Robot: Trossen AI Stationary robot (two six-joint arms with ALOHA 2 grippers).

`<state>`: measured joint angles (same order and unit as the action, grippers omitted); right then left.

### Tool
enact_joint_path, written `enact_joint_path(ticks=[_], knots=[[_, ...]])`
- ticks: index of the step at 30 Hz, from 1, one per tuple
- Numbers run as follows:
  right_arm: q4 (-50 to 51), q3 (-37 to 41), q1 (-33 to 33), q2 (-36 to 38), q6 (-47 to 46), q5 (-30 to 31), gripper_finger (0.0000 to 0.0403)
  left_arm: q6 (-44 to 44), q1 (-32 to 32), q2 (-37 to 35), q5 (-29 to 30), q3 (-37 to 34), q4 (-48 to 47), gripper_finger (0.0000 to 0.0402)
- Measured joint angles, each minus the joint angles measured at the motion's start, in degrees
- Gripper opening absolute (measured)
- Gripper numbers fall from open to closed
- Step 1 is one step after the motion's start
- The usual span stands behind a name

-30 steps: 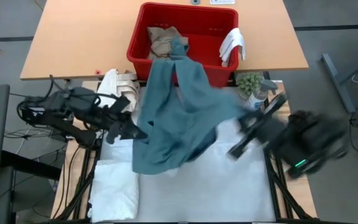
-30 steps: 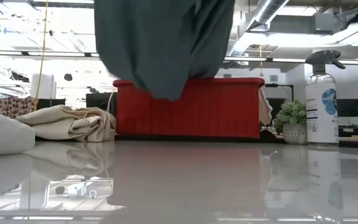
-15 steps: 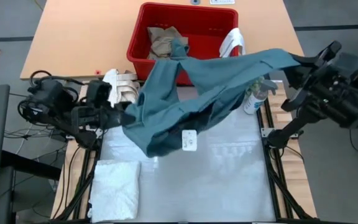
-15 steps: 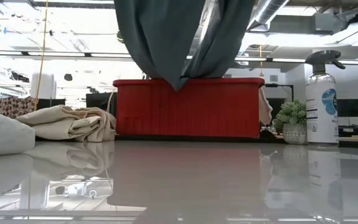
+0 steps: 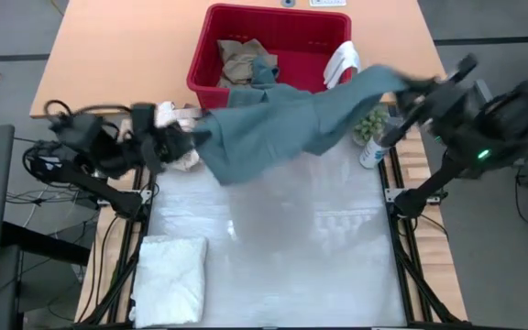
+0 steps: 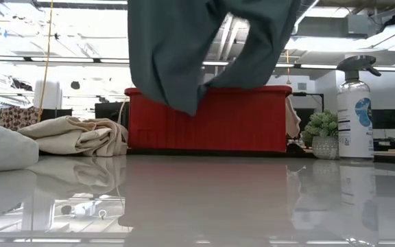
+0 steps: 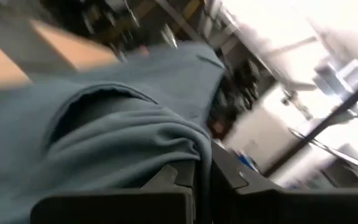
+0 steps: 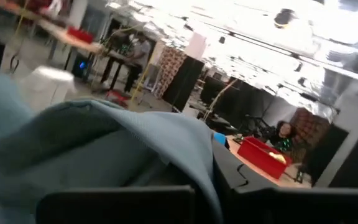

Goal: Fold Laundry from Bin
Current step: Put the blue pants in the center of the table

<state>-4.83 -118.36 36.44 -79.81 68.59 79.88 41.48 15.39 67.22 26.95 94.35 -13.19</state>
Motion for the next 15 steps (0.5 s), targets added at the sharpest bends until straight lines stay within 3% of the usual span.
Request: enact_joint_path(ticks=[7,15], knots=[[3.79,7.97,5.34,-4.89,-5.25,1.49,0.0033,9.69,6.26,7.27,-5.64,-0.02,2.06,0.0],[-1.29,9.16,17.6,-11.31,-7.09,2.73,0.0033,14.03,12.89,17.09,-15.96,-0.02,19.42,0.0]])
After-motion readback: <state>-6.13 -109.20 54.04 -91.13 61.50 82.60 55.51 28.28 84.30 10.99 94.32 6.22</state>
